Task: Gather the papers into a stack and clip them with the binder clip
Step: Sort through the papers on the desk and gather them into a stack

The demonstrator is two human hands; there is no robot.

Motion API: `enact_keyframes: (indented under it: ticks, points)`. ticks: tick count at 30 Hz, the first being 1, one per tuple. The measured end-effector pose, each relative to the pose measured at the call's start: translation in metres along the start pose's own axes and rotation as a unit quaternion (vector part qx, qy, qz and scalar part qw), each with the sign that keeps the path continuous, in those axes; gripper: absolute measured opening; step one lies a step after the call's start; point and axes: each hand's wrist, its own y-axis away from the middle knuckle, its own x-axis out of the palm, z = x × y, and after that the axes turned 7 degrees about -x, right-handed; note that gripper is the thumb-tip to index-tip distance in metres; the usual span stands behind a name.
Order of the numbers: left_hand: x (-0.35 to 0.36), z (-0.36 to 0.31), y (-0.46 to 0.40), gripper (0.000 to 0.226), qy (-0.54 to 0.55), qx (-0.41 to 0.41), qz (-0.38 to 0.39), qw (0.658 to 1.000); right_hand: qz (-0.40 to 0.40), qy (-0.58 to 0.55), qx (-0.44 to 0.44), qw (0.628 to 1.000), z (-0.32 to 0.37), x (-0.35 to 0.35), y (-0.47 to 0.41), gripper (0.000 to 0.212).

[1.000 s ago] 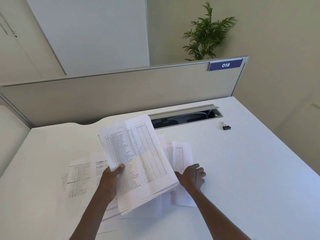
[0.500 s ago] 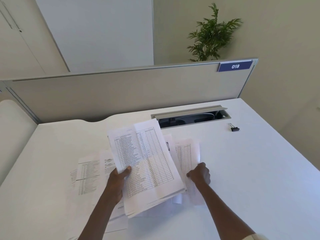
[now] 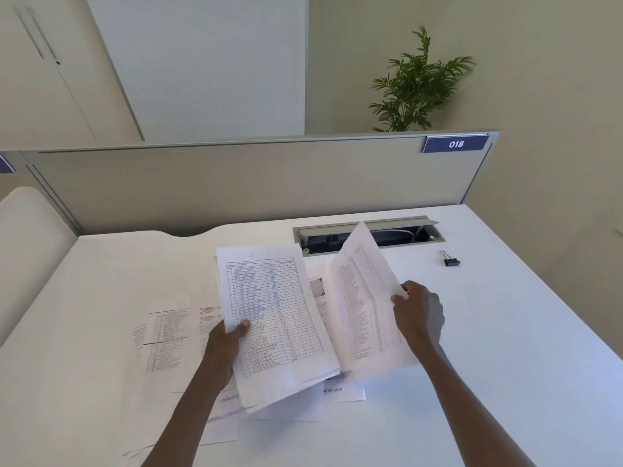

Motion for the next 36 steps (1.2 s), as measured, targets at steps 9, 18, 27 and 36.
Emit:
enact_keyframes:
  ticks: [9, 18, 27, 36]
  points:
    - [0.033, -0.005, 0.005, 0.018, -0.009, 0.002, -0.005, 1.000, -0.042, -0.059, -0.109, 0.991, 0.031, -0.073, -0.012, 0.013]
    - [0.078, -0.021, 0.037, 0.019, -0.012, 0.018, 0.078, 0.997, 0.120, -0.313, 0.008, 0.942, 0.028, -0.063, -0.018, 0.013]
    - [0.091, -0.036, 0.059, 0.023, 0.033, 0.009, 0.178, 0.983, 0.159, -0.298, 0.006, 0.941, 0.010, -0.018, -0.001, 0.040]
    - [0.081, -0.035, 0.043, 0.057, 0.139, -0.084, 0.151, 0.975, 0.150, -0.321, 0.002, 0.935, 0.017, -0.001, 0.004, 0.024]
